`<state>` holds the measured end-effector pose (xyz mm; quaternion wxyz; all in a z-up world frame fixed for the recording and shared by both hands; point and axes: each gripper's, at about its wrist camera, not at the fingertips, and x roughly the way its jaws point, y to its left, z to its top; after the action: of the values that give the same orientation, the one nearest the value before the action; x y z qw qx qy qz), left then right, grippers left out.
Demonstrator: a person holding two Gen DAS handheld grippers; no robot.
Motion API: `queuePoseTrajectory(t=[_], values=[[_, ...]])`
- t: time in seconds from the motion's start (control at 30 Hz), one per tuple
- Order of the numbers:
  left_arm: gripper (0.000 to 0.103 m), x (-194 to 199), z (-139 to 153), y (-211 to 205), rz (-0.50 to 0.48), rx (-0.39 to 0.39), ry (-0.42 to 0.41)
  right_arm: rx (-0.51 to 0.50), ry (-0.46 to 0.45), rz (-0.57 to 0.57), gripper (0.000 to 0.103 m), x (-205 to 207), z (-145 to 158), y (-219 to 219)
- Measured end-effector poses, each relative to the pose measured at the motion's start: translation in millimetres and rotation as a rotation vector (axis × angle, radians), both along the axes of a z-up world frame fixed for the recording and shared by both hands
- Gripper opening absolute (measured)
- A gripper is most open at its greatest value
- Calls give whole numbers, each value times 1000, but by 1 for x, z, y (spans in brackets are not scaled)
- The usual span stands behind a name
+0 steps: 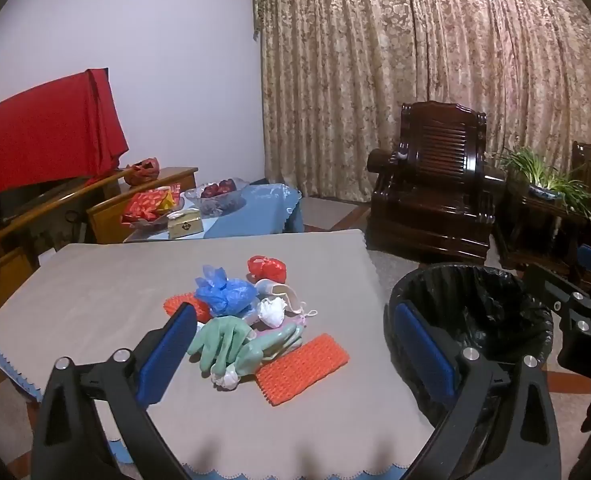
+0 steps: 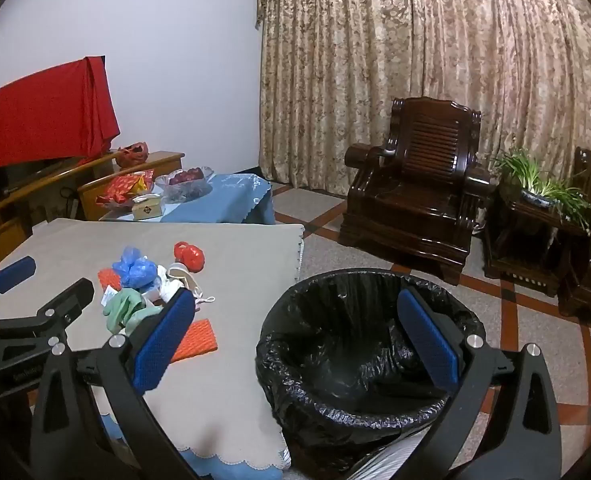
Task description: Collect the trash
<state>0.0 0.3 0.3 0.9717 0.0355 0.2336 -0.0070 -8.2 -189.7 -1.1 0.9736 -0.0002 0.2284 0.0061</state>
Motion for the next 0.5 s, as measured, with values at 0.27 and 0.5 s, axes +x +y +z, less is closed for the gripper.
queuePoseTrajectory(t=[0.27, 0.5], values=[[97, 0, 0, 0, -3, 5, -2, 5, 3, -5, 98, 1, 0, 0], [97, -1, 0, -1, -10, 5, 1, 2, -6, -2, 98, 1, 0, 0]])
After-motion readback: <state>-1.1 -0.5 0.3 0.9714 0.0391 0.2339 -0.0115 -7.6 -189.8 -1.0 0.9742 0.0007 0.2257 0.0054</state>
